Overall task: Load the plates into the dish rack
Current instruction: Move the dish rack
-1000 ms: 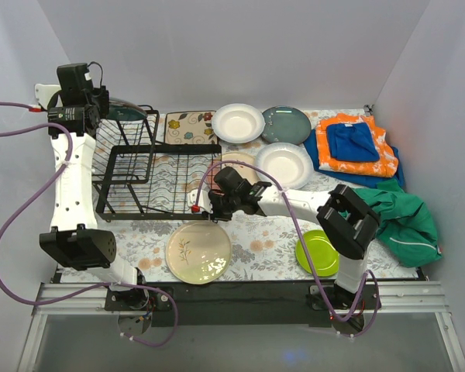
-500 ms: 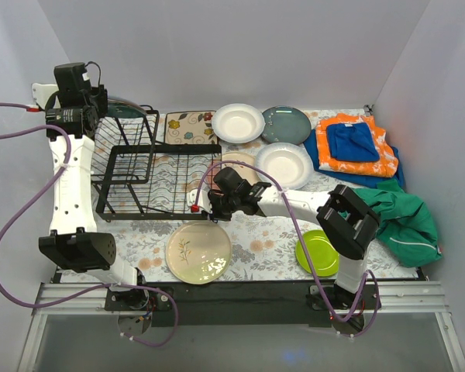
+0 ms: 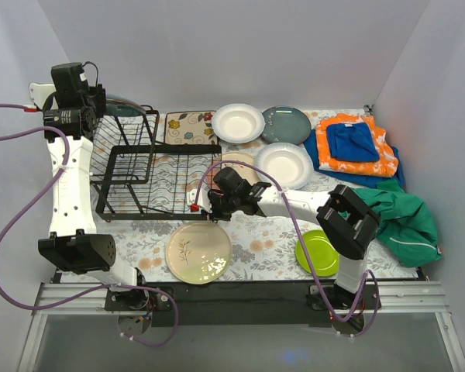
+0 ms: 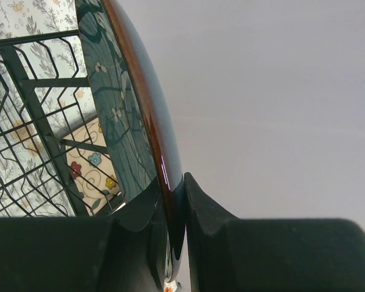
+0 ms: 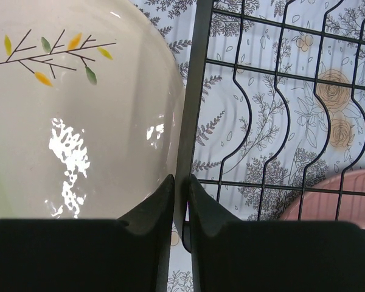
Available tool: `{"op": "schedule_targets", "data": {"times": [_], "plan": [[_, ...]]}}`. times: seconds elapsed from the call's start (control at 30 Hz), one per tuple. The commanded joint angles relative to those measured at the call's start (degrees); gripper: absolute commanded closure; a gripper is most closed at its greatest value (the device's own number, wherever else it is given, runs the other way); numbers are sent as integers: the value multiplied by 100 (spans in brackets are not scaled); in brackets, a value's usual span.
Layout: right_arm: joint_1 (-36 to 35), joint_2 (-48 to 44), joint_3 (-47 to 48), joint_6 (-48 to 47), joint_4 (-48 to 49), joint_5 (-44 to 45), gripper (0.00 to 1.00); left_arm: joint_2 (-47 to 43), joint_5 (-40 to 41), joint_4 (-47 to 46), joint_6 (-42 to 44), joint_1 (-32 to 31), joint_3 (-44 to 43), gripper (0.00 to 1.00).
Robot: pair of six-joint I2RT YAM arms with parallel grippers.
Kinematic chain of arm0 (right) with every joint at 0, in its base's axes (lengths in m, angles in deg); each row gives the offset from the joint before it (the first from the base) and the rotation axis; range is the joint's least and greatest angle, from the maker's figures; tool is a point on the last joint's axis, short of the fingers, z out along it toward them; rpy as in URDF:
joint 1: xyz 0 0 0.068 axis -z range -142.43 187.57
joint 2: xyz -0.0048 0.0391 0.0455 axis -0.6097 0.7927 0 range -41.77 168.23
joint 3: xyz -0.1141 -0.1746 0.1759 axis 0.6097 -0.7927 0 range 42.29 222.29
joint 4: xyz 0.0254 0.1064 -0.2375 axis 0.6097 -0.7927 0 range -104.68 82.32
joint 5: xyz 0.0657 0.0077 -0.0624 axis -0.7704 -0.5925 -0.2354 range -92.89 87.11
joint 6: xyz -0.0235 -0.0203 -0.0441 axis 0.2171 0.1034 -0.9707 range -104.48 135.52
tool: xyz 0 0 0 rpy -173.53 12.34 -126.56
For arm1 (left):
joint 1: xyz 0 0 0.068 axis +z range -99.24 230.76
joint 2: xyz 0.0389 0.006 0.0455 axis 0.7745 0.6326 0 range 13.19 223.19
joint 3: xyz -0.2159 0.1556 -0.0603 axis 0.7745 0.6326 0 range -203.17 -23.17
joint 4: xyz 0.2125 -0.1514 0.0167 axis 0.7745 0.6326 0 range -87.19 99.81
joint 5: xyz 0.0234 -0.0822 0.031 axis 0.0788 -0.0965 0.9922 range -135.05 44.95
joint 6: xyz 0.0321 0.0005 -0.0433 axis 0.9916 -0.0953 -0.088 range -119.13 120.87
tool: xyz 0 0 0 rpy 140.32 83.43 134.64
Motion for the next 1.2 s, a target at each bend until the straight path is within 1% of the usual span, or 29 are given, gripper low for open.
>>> {"op": "schedule_targets", "data": {"times": [0.0,0.13,0.37,1.17], "plan": [[-119,-16,20,118,-61,-249,81,-541,-3,-1057,-4572,55,-77,100],[-154,-7,29,144,-70,-293,82,-524,-12,-1084,-4581,64,-60,100],[-198,-7,99,162,-140,-460,86,-524,-47,-1128,-4581,72,10,100],[-374,-7,222,180,-316,-724,87,-471,-144,-1198,-4581,125,-42,100]]}}
